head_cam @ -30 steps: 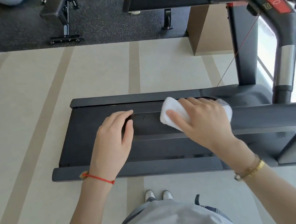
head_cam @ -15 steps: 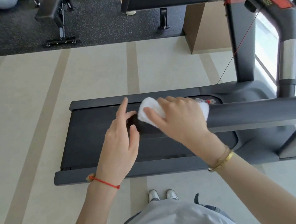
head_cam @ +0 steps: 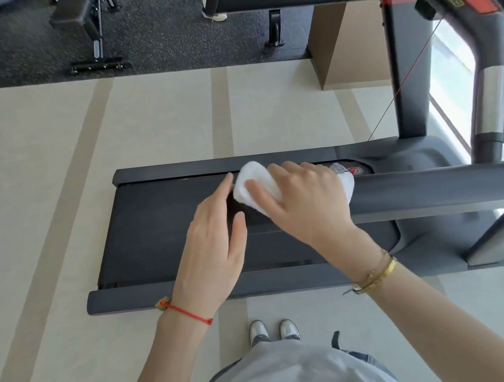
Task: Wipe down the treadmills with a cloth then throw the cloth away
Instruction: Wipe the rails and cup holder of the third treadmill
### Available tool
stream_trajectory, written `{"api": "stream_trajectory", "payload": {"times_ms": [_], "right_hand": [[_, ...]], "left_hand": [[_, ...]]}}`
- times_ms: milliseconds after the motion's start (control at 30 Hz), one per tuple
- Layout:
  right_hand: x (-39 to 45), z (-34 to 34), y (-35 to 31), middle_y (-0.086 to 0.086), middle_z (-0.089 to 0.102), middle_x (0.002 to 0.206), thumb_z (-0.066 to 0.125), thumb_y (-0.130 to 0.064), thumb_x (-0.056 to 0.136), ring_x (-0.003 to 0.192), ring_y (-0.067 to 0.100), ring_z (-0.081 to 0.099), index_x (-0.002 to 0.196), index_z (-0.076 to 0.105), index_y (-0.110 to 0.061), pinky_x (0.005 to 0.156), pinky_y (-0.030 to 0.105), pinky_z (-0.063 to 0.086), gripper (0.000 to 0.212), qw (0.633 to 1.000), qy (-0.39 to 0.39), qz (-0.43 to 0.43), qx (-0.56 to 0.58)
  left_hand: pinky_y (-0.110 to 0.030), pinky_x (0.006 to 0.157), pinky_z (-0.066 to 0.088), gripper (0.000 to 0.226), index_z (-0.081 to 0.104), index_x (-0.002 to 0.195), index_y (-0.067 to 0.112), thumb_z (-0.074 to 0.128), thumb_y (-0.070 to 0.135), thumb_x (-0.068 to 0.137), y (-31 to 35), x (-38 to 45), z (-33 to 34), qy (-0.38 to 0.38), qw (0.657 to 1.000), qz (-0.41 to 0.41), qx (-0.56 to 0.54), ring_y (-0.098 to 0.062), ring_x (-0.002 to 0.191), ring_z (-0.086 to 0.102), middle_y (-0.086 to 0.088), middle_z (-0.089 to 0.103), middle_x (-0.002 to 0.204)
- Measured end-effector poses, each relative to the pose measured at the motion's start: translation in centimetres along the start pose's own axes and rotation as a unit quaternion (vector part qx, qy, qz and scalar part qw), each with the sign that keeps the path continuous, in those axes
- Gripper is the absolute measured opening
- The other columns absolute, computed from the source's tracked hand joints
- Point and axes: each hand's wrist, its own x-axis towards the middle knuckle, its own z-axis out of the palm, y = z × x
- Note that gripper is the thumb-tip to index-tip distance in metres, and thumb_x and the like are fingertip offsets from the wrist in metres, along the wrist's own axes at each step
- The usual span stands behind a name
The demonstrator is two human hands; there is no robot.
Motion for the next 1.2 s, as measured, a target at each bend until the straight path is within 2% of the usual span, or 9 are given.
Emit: {"api": "stream_trajectory", "payload": {"times_ms": [100, 200, 367, 500, 600, 700, 867, 1033, 1200], "right_hand": [[-0.7, -1.0, 2.6, -0.003, 0.033, 0.051, 0.04, -0.048, 0.093, 0.047, 0.02, 0.031, 0.059, 0.037, -0.017, 0.051, 0.029, 0.019, 0.046, 1.0, 0.017, -0.022, -0.01], [-0.5, -1.9, 4.1, -0.001, 0.032, 0.048, 0.029, -0.046, 0.093, 0.044, 0.022, 0.032, 0.055, 0.034, -0.017, 0.049, 0.028, 0.01, 0.048, 0.999, 0.003, 0.04, -0.033], [-0.2, 0.1, -0.3, -0.001, 0.036, 0.05, 0.038, -0.045, 0.095, 0.045, 0.023, 0.035, 0.058, 0.037, -0.017, 0.049, 0.032, 0.028, 0.046, 1.0, 0.011, 0.011, -0.007], [-1.2, -0.6, 2.5, -0.002, 0.036, 0.053, 0.041, -0.045, 0.096, 0.049, 0.021, 0.034, 0.061, 0.037, -0.017, 0.051, 0.033, 0.031, 0.045, 0.999, 0.05, -0.017, -0.011], [-2.4, -2.2, 7.1, 0.001, 0.038, 0.052, 0.043, -0.036, 0.096, 0.05, 0.025, 0.038, 0.058, 0.037, -0.015, 0.053, 0.038, 0.036, 0.044, 0.997, 0.05, 0.038, -0.038], [-2.6, -2.1, 7.0, 0.001, 0.037, 0.051, 0.042, -0.031, 0.095, 0.051, 0.026, 0.037, 0.057, 0.036, -0.014, 0.055, 0.041, 0.035, 0.042, 0.991, 0.07, 0.09, -0.066], [-2.9, -0.5, 4.3, 0.0, 0.047, 0.061, 0.043, -0.038, 0.098, 0.059, 0.023, 0.042, 0.07, 0.053, -0.014, 0.06, 0.038, 0.036, 0.038, 0.996, 0.087, 0.007, -0.019], [-4.0, -2.1, 10.9, 0.0, 0.045, 0.059, 0.043, -0.039, 0.099, 0.057, 0.023, 0.042, 0.066, 0.047, -0.015, 0.057, 0.038, 0.036, 0.041, 0.994, 0.107, -0.013, -0.024], [-5.8, -3.9, 18.4, 0.0, 0.043, 0.057, 0.042, -0.036, 0.099, 0.056, 0.024, 0.042, 0.063, 0.043, -0.015, 0.057, 0.039, 0.036, 0.041, 0.992, 0.115, -0.002, -0.057]], "left_hand": [[-0.018, 0.112, 0.032, 0.042, 0.044, 0.144, 0.015, 0.045, 0.016, 0.102, 0.0, 0.0, 0.1, 0.0, 1.0, 0.019, 0.013, -0.002, 0.132, 0.04, 0.008, 0.049, 0.141], [-0.017, 0.113, 0.029, 0.042, 0.044, 0.144, 0.015, 0.043, 0.019, 0.103, 0.0, 0.1, -0.1, -0.004, 1.0, 0.014, 0.021, -0.004, 0.134, 0.039, 0.007, 0.048, 0.142], [-0.025, 0.111, 0.035, 0.038, 0.048, 0.139, 0.017, 0.044, 0.016, 0.102, 0.0, 0.0, -0.3, -0.012, 1.0, 0.006, 0.009, -0.003, 0.132, 0.041, 0.009, 0.051, 0.139], [-0.029, 0.111, 0.036, 0.037, 0.05, 0.138, 0.016, 0.043, 0.016, 0.102, 0.1, 0.3, -0.4, -0.013, 1.0, 0.01, 0.024, -0.006, 0.13, 0.043, 0.008, 0.053, 0.138], [-0.031, 0.112, 0.037, 0.036, 0.053, 0.137, 0.013, 0.043, 0.019, 0.102, 0.6, 1.0, -0.4, -0.015, 0.999, 0.015, 0.044, -0.011, 0.129, 0.047, 0.003, 0.056, 0.136], [-0.035, 0.11, 0.039, 0.035, 0.056, 0.134, 0.011, 0.045, 0.017, 0.102, 1.4, 1.6, -0.1, -0.027, 0.997, 0.038, 0.069, -0.015, 0.126, 0.05, 0.0, 0.059, 0.133], [-0.042, 0.099, 0.044, 0.026, 0.064, 0.12, 0.01, 0.047, 0.011, 0.1, 2.9, 2.6, 1.4, -0.024, 0.993, 0.07, 0.093, -0.019, 0.111, 0.059, 0.001, 0.065, 0.118], [-0.039, 0.105, 0.04, 0.024, 0.066, 0.117, 0.011, 0.05, 0.012, 0.099, 5.8, 3.2, 4.4, -0.012, 0.987, 0.091, 0.131, -0.02, 0.108, 0.061, 0.0, 0.068, 0.116], [-0.039, 0.101, 0.041, 0.022, 0.068, 0.114, 0.013, 0.052, 0.015, 0.099, 9.6, 4.0, 8.9, 0.002, 0.986, 0.097, 0.134, -0.018, 0.106, 0.063, 0.003, 0.069, 0.114]]}}
